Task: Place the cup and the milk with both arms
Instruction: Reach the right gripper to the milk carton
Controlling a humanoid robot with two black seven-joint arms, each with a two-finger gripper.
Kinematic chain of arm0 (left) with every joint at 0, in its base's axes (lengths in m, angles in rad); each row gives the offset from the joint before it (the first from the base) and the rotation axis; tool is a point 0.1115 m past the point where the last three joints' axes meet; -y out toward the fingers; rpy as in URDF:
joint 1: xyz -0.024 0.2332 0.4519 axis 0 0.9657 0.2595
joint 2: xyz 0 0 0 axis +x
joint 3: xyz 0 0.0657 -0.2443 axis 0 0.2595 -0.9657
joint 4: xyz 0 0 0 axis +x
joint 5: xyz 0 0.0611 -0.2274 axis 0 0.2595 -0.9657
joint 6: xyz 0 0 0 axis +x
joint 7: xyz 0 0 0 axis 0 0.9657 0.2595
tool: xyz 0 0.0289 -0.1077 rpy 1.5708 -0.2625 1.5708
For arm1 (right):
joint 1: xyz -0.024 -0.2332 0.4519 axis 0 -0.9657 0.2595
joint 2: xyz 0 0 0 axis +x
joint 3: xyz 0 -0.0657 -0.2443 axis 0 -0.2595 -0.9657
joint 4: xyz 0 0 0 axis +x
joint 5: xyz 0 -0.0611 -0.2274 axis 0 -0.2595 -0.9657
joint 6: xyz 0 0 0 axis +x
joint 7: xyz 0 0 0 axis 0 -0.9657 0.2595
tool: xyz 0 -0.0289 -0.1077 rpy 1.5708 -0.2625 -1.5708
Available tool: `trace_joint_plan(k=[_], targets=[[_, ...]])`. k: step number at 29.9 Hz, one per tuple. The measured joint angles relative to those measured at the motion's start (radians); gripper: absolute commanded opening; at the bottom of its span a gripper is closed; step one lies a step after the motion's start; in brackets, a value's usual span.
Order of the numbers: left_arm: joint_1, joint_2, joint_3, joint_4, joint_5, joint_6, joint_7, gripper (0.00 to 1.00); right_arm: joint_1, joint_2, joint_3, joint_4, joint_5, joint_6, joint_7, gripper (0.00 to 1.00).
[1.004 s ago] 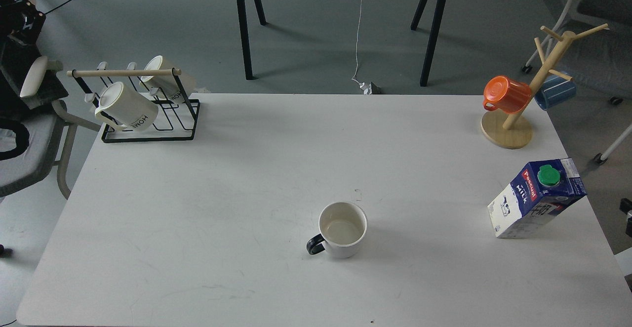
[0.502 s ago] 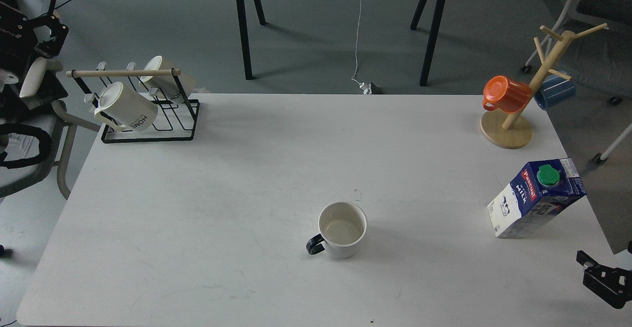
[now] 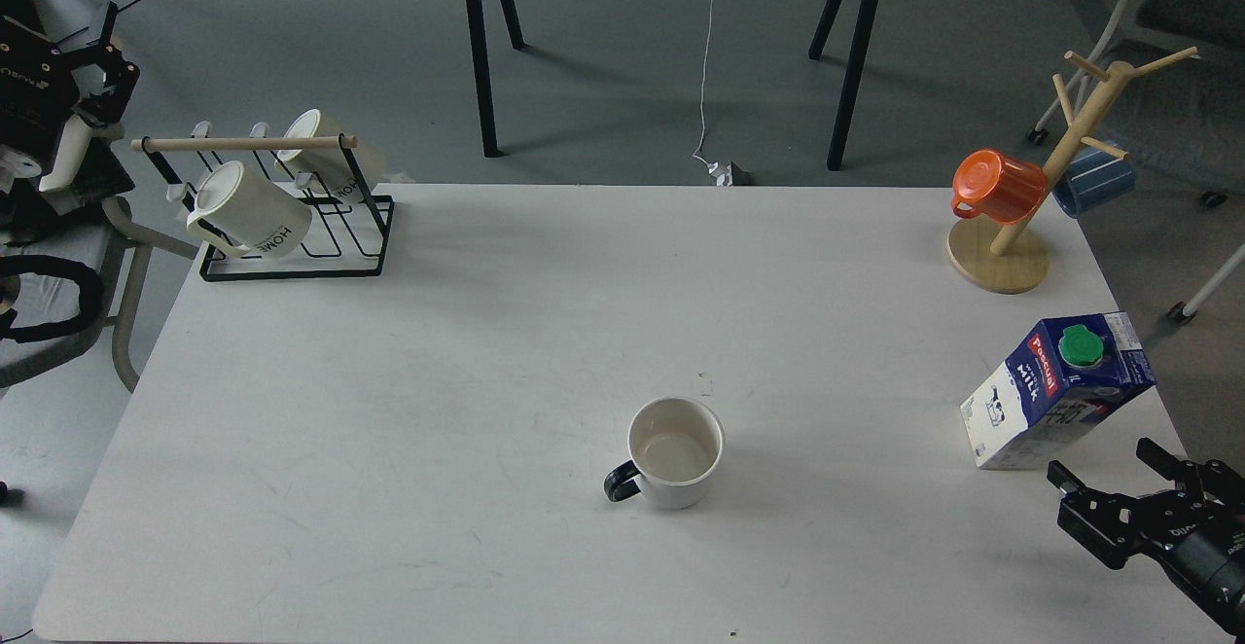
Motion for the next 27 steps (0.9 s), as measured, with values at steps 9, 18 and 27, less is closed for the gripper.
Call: trace_joint_plan(k=[9,18,27], targets=[[0.005,0.000,0.001,-0.001,0.000,0.000,0.000,1.00,0.042,0.043,0.001,-0.027,-0.002,-0.041,0.001,0.99],[0.006,-0.003,0.000,0.000,0.000,0.000,0.000,1.00,0.075,0.073,-0.005,-0.045,-0.014,-0.062,0.002,0.99],[0.011,-0.012,0.000,0.000,0.000,0.000,0.000,1.00,0.081,0.095,0.012,-0.046,-0.025,-0.066,0.003,0.99]])
